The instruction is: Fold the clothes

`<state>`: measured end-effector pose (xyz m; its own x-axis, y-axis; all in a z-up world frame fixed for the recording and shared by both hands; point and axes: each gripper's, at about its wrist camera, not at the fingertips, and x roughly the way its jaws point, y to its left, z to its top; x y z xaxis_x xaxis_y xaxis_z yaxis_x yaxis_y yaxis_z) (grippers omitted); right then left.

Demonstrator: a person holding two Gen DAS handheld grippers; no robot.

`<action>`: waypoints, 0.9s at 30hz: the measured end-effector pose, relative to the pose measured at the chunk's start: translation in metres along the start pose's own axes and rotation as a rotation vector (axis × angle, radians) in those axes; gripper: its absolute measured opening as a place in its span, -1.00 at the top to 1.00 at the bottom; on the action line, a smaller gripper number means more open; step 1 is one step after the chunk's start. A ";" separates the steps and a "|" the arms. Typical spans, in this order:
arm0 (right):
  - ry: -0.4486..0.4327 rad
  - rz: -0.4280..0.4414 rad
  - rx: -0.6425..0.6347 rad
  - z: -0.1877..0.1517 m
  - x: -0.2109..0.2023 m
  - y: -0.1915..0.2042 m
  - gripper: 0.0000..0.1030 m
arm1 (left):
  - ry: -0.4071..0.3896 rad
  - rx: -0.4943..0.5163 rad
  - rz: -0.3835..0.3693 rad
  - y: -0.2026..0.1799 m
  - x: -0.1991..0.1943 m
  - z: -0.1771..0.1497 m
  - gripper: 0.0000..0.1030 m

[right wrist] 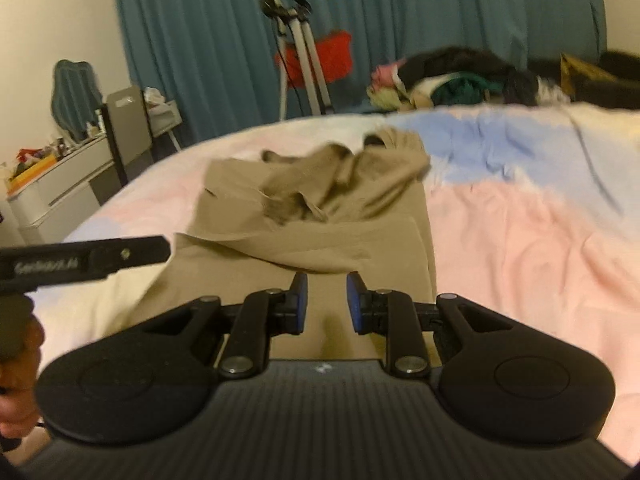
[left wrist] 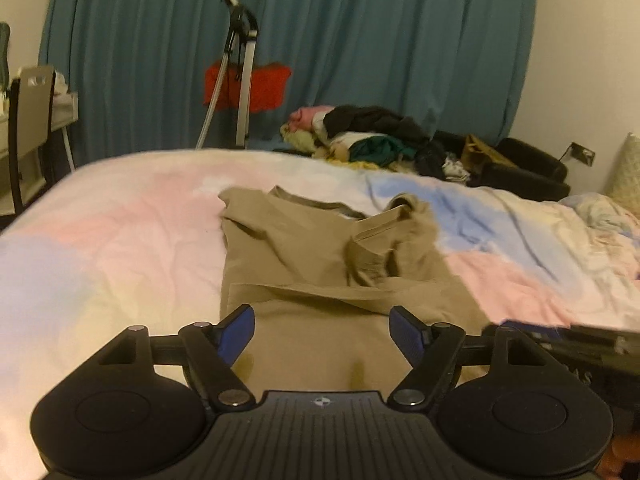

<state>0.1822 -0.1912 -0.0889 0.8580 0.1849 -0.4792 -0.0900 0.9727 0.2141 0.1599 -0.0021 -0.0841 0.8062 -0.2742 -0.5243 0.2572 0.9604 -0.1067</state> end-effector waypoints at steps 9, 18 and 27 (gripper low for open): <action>-0.096 0.071 0.015 -0.005 -0.090 0.025 -0.65 | 0.055 -0.180 -0.025 0.001 -0.082 -0.020 -0.64; 0.029 0.142 0.343 -0.028 -0.114 -0.008 -0.65 | 0.338 -0.692 -0.217 0.043 -0.072 -0.070 -0.67; 0.276 0.308 0.843 -0.090 -0.063 -0.044 -0.63 | 0.412 -0.998 -0.124 0.070 -0.034 -0.112 -0.28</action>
<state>0.0864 -0.2327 -0.1451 0.6972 0.5491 -0.4609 0.1958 0.4725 0.8593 0.0913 0.0803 -0.1682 0.5161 -0.5133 -0.6857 -0.3742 0.5850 -0.7196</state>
